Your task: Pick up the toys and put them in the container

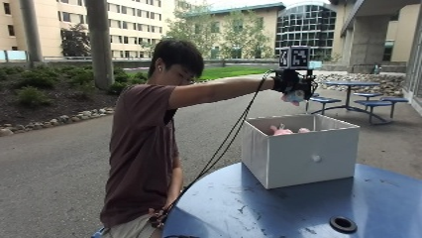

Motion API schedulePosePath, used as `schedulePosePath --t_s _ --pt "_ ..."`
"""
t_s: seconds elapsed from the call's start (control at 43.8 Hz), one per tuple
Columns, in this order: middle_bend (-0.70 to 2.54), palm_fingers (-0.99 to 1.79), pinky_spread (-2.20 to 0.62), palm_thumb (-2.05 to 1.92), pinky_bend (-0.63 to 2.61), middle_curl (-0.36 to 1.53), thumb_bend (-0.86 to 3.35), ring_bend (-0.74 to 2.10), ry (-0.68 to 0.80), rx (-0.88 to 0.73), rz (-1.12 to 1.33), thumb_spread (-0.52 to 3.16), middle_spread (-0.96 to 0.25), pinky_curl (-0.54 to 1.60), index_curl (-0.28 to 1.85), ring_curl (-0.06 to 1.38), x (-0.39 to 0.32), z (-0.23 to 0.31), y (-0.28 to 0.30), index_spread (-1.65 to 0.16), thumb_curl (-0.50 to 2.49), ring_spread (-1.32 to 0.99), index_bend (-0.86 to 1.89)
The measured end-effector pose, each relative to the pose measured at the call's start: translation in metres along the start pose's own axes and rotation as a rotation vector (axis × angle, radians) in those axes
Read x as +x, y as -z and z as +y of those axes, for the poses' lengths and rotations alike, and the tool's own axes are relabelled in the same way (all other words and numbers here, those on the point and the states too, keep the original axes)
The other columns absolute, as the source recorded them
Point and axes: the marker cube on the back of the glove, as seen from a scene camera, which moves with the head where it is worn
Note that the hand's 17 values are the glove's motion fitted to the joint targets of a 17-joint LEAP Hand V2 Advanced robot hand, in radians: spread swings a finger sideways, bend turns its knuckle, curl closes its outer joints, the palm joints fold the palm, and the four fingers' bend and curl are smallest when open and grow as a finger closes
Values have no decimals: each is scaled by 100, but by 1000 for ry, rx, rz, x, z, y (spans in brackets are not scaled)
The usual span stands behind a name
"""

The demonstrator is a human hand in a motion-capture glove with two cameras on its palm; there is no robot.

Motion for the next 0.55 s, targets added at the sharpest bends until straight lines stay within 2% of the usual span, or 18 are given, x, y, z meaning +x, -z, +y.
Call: schedulePosePath --t_s 0.046,0.091,0.114,0.137,0.183,0.205,0.228,0.251,0.297,0.548 --pt "129 63 -39 49 122 92 -5 148 -22 -43 13 111 -27 62 83 74 -7 -9 -6 -18 68 -39 87" --pt "120 41 -38 40 124 89 -7 145 -33 -96 -5 116 -27 63 83 73 -19 -21 -10 -18 63 -38 73" --pt "100 -11 -34 34 129 83 -9 136 -36 -119 -20 117 -25 65 78 71 -23 -25 -12 -18 61 -36 54" --pt "84 -41 -30 31 137 80 -9 131 -39 -135 -36 118 -20 69 79 73 -24 -28 -13 -16 59 -31 46" --pt "65 -57 -23 25 141 72 -8 115 -42 -148 -62 120 -13 66 71 68 -21 -30 -13 -14 56 -24 31" --pt "58 -55 -20 23 141 69 -7 108 -41 -148 -69 120 -11 63 67 65 -19 -30 -13 -14 55 -22 25" --pt "55 -42 -19 22 139 68 -6 107 -39 -147 -71 122 -10 61 63 64 -18 -31 -12 -14 54 -22 19" --pt "44 -52 -16 19 139 63 -6 97 -38 -146 -69 122 -7 60 59 59 -17 -31 -11 -13 52 -19 15" --pt "35 -47 -12 16 136 60 -5 88 -38 -148 -55 122 -3 58 52 55 -13 -31 -10 -13 50 -15 9" --pt "16 -30 0 7 118 48 -3 66 -21 -144 -47 125 5 48 36 43 -8 -27 -8 -11 43 -4 5"
